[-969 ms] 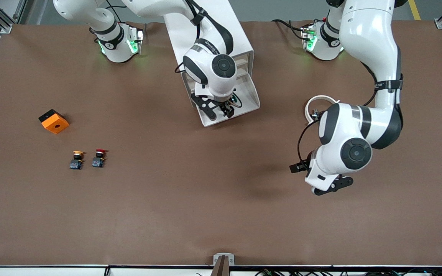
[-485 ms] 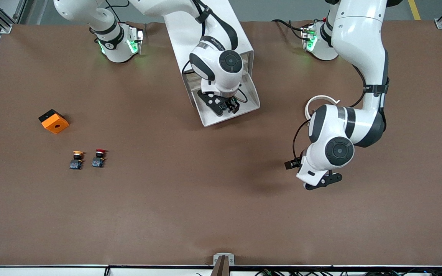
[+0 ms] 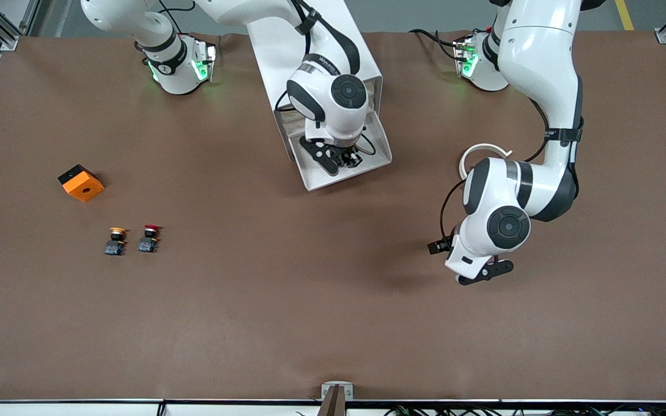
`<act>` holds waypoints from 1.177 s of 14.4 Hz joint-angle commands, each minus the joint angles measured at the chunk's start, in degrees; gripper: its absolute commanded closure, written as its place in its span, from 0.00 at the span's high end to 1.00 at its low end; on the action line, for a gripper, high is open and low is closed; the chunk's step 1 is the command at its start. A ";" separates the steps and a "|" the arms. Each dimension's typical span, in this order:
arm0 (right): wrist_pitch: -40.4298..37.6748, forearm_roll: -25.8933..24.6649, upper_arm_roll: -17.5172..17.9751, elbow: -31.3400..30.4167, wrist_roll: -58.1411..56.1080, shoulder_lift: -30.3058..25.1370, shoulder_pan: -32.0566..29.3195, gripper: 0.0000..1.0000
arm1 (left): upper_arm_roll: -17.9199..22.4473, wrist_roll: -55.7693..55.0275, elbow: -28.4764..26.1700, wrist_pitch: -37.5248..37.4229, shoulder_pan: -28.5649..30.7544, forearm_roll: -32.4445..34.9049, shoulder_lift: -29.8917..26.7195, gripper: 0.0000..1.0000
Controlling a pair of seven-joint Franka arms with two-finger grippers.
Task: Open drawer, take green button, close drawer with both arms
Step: 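Grasp the green button with the right gripper and lift it out, then carry the button toward the red button while the left gripper pushes the drawer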
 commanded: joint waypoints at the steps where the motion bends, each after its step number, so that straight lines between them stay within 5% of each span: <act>1: -5.27 0.60 -0.66 4.91 0.10 -0.15 -0.82 0.13 | -0.30 -0.41 -2.01 1.15 -0.95 0.89 -2.08 1.00; 5: -21.98 0.51 -0.40 15.73 -4.27 -0.50 -8.10 0.13 | -1.43 -0.94 -2.18 1.15 -2.97 0.54 -1.81 1.00; 9: -31.30 0.60 -0.57 16.19 -26.12 -5.33 -17.41 0.13 | -5.30 -0.94 -4.11 1.58 -2.88 0.19 -2.34 1.00; 14: -36.42 -0.37 -0.75 12.94 -55.66 -7.97 -29.28 0.13 | -10.22 -4.10 -21.31 16.41 -5.69 -1.84 -10.25 1.00; 17: -35.46 -0.45 -0.84 11.88 -70.10 -8.33 -35.18 0.13 | -10.40 -10.93 -23.80 20.65 -10.43 -2.01 -9.03 1.00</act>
